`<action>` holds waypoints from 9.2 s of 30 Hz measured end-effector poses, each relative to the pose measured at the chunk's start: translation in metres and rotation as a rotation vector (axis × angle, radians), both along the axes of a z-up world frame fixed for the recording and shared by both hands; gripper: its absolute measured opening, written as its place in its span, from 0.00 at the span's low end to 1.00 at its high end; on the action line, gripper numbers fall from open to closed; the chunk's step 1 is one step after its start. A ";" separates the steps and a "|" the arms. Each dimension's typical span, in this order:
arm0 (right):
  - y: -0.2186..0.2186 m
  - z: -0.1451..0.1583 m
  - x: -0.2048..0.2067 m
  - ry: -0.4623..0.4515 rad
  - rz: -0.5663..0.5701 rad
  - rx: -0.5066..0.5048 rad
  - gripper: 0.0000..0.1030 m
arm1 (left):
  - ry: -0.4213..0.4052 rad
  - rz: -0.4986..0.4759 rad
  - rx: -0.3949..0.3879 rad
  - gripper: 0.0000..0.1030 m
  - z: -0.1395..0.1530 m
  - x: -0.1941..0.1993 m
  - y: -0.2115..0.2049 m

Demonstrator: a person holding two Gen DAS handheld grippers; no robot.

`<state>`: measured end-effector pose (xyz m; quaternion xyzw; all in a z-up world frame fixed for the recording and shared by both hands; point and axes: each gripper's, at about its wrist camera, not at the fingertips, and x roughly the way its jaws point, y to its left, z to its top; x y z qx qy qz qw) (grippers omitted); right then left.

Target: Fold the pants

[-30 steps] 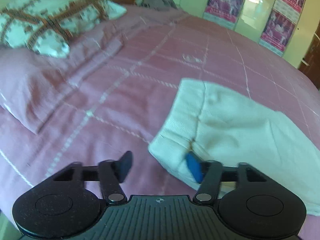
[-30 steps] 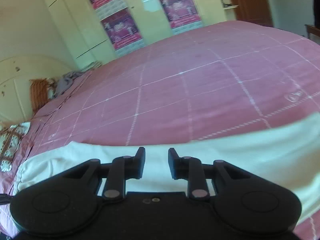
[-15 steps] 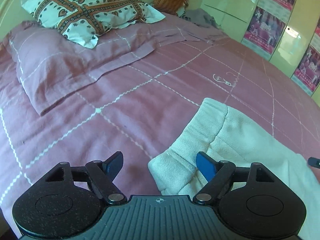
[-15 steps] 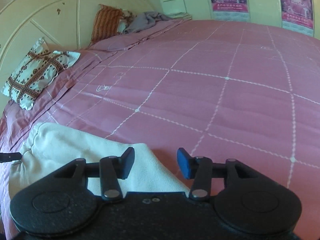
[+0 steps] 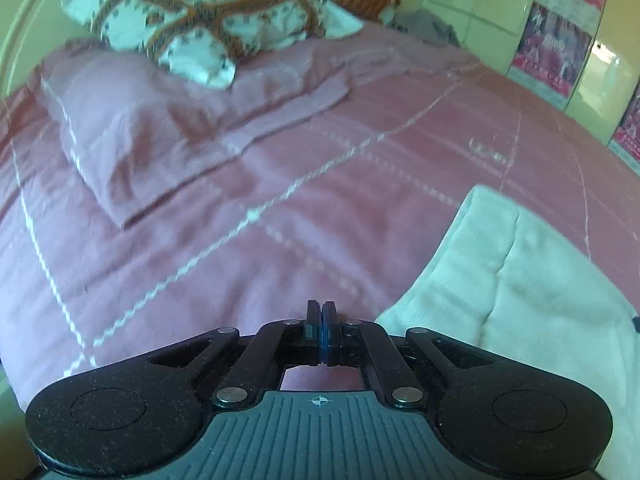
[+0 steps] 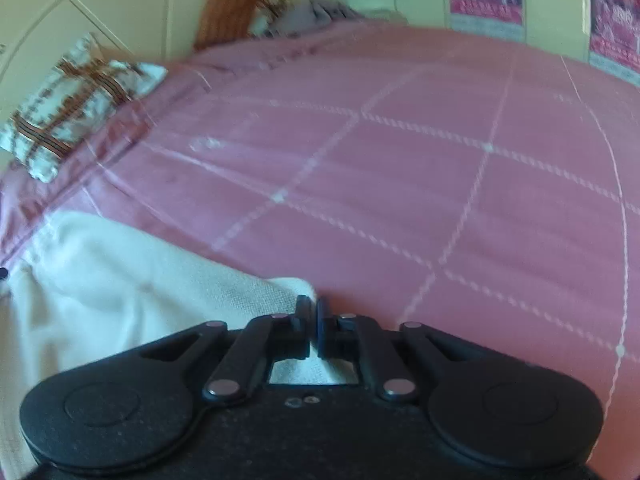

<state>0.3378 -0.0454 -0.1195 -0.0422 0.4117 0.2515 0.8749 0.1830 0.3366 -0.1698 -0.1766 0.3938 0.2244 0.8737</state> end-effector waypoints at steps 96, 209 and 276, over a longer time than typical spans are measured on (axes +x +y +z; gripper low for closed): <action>-0.430 -0.023 -0.381 -0.094 -1.151 0.638 0.56 | -0.162 -0.285 0.101 0.47 0.064 -0.021 -0.062; 0.027 0.020 -0.273 -0.337 -0.146 -0.083 0.28 | -0.046 -0.413 0.160 0.76 0.021 -0.061 -0.078; -0.179 0.019 -0.267 -0.180 -0.655 -0.021 0.23 | -0.279 -0.181 -0.563 0.18 -0.042 0.026 -0.009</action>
